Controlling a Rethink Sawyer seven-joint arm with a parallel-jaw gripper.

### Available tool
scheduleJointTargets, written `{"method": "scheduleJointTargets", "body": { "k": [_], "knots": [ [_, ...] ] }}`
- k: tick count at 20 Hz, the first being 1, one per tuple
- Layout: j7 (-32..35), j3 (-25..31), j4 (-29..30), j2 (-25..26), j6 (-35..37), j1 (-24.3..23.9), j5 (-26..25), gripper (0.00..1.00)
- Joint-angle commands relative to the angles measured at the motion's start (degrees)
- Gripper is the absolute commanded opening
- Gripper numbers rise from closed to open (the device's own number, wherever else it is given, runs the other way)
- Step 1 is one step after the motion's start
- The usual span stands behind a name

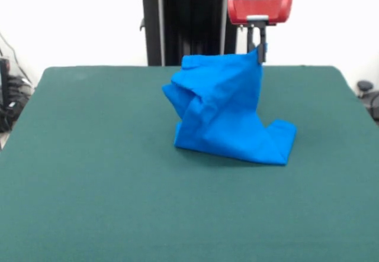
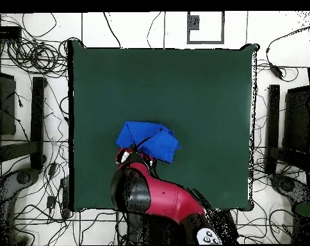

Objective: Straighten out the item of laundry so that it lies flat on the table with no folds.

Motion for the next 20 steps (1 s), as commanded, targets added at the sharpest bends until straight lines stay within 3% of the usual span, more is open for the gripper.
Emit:
{"method": "scheduleJointTargets", "body": {
  "k": [1,8,14,20],
  "knots": [
    [19.06,1.92,8.52,-3.52,-2.02,1.49,3.75,0.00],
    [18.40,-3.50,10.78,-14.20,8.92,6.73,8.15,0.00],
    [18.25,-9.82,8.48,-17.72,16.37,12.01,9.48,0.00],
    [17.59,-11.02,8.82,-18.98,17.97,13.54,11.30,0.00]
  ]
}}
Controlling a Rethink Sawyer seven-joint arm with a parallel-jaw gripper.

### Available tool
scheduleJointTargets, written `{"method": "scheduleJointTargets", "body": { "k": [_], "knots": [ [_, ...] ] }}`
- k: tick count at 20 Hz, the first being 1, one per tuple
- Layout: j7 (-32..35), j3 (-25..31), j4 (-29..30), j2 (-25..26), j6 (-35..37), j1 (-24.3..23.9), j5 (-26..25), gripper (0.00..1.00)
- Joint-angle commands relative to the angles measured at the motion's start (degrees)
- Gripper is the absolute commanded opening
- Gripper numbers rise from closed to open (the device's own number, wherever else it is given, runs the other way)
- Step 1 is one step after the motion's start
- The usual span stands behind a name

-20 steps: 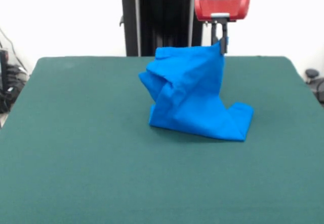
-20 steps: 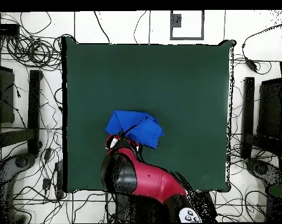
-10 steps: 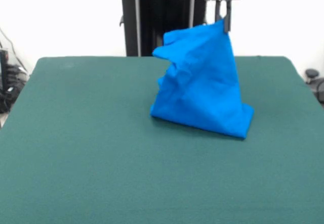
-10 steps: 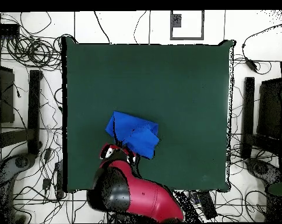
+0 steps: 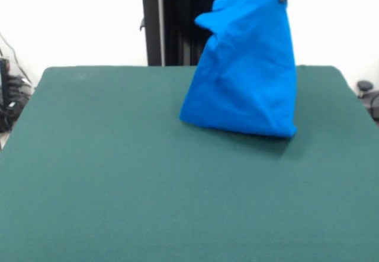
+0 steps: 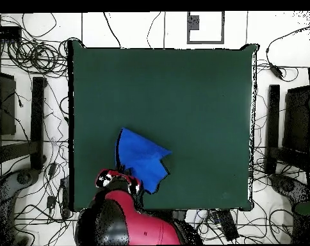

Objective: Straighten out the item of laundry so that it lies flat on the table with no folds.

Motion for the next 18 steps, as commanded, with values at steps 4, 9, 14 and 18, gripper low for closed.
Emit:
{"method": "scheduleJointTargets", "body": {
  "k": [4,9,14,18],
  "knots": [
    [16.95,-2.16,3.34,-1.22,6.72,2.61,5.76,0.00],
    [15.64,-1.99,2.67,-0.07,6.46,2.13,6.83,0.00],
    [14.19,-0.46,3.88,0.18,5.06,0.69,8.29,0.00],
    [13.31,-0.34,3.99,-0.03,5.43,0.24,8.66,0.00]
  ]
}}
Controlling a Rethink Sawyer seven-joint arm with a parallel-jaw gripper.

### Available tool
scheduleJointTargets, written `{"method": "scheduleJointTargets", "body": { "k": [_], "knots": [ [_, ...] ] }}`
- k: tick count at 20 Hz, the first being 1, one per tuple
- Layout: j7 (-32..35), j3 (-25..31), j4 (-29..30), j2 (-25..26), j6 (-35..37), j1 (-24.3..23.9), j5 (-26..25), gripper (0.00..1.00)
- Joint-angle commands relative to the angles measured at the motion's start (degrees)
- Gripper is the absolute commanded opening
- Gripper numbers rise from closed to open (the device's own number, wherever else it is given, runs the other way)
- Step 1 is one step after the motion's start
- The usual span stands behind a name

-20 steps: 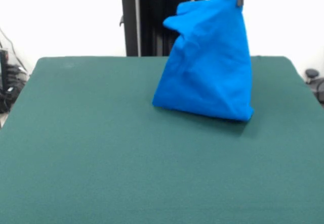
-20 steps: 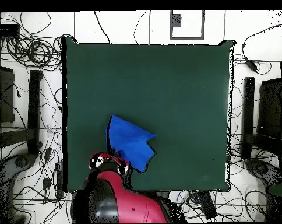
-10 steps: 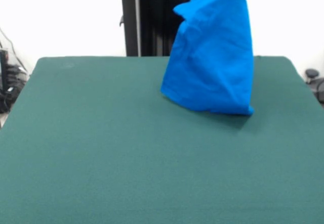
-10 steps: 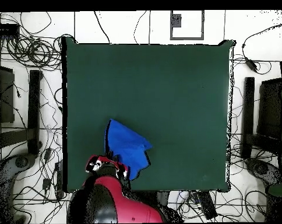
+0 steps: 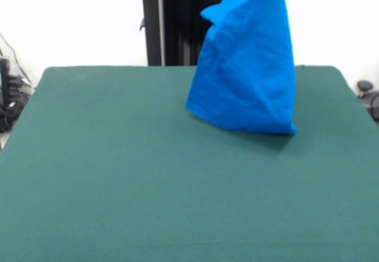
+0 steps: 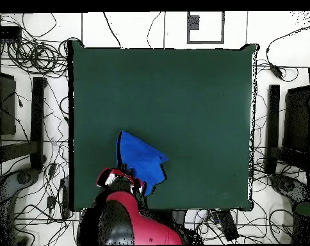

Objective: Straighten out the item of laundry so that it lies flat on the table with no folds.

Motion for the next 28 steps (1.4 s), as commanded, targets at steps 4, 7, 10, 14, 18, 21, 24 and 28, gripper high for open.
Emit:
{"method": "scheduleJointTargets", "body": {
  "k": [4,7,10,14,18,21,24,28],
  "knots": [
    [12.91,2.30,4.37,2.37,2.96,-0.65,4.08,0.00],
    [13.58,0.02,2.79,2.01,5.49,0.94,3.27,0.00],
    [12.48,0.35,1.62,2.20,7.14,-0.15,3.24,0.00],
    [13.14,-3.32,-4.95,3.22,15.96,1.10,-0.67,0.00],
    [15.09,-5.79,-12.38,3.71,26.37,2.19,-4.11,0.00],
    [15.64,-6.67,-15.43,3.97,30.35,2.43,-5.69,0.00],
    [16.47,-7.04,-18.69,4.24,34.86,2.30,-6.88,0.00],
    [18.16,-7.56,-23.42,4.30,40.78,2.65,-8.83,0.00]
  ]
}}
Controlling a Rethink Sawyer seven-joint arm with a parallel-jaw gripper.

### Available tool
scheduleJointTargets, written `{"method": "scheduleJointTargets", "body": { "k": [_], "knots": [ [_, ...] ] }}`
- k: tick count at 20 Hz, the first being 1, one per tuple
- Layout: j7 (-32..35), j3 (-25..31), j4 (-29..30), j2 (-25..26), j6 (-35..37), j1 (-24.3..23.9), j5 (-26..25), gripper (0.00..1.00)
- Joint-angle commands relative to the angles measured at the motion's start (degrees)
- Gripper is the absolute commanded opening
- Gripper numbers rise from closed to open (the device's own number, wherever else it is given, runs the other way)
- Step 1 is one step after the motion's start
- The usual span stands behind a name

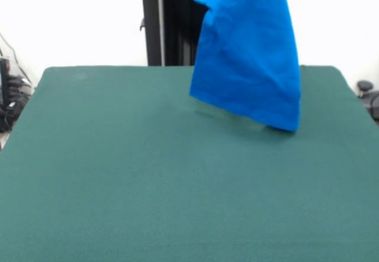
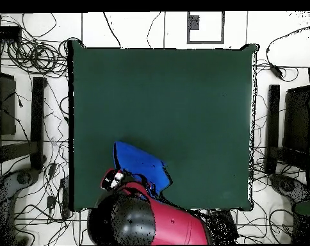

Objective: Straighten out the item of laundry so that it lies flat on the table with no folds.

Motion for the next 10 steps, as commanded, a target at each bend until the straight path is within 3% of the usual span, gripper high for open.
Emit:
{"method": "scheduleJointTargets", "body": {
  "k": [1,5,10],
  "knots": [
    [18.89,-1.24,-10.97,3.52,13.31,2.26,-3.84,0.00],
    [19.48,-1.69,-13.36,3.19,16.77,2.47,-4.69,0.00],
    [18.73,-2.17,-13.05,3.81,15.96,2.66,-3.83,0.00]
  ]
}}
